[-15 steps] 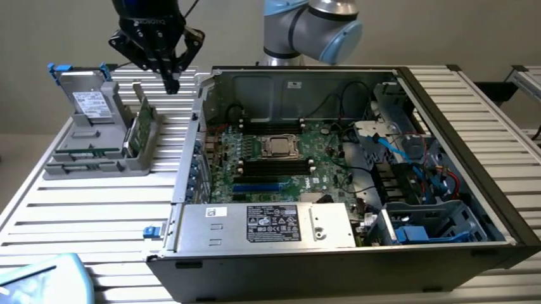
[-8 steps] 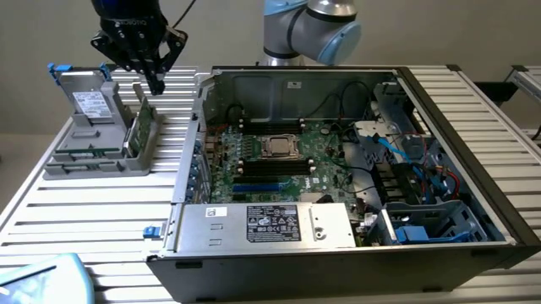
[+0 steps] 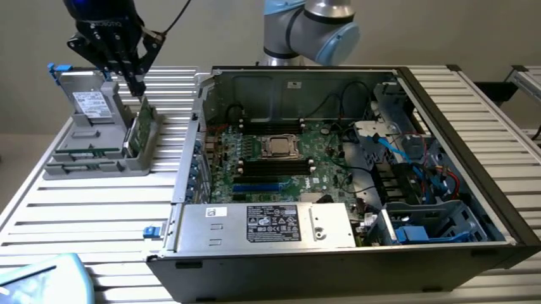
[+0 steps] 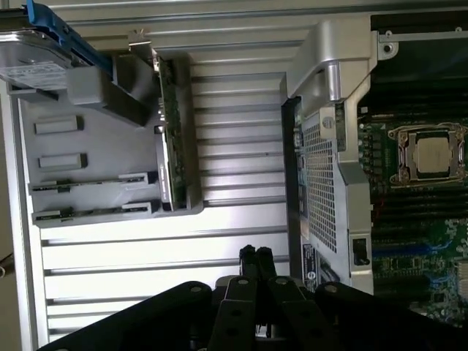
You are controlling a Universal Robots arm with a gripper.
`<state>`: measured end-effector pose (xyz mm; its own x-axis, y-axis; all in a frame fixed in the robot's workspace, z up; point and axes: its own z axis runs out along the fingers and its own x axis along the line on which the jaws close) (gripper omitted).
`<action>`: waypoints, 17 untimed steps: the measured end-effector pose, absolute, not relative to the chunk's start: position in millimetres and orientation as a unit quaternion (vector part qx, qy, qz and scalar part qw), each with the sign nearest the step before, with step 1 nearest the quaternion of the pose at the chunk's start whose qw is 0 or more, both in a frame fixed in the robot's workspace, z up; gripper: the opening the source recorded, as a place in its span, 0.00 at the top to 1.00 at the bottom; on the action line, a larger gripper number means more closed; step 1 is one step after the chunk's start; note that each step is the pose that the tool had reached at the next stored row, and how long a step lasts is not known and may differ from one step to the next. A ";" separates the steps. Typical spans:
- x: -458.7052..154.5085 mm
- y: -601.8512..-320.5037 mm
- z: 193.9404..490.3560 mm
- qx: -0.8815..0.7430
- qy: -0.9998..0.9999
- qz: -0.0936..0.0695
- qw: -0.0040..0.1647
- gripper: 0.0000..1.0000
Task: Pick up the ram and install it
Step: 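Reach for the ram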
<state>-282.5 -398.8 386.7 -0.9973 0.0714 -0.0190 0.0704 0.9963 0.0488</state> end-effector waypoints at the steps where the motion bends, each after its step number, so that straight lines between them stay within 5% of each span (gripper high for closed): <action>1: -286.1 -398.8 386.5 0.036 0.999 0.024 0.010 0.89; 17: -335.8 -398.8 381.5 0.037 0.999 0.024 0.010 0.89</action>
<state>-335.8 -398.8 381.5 -0.9971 0.0740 -0.0190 0.0730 0.9961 0.0492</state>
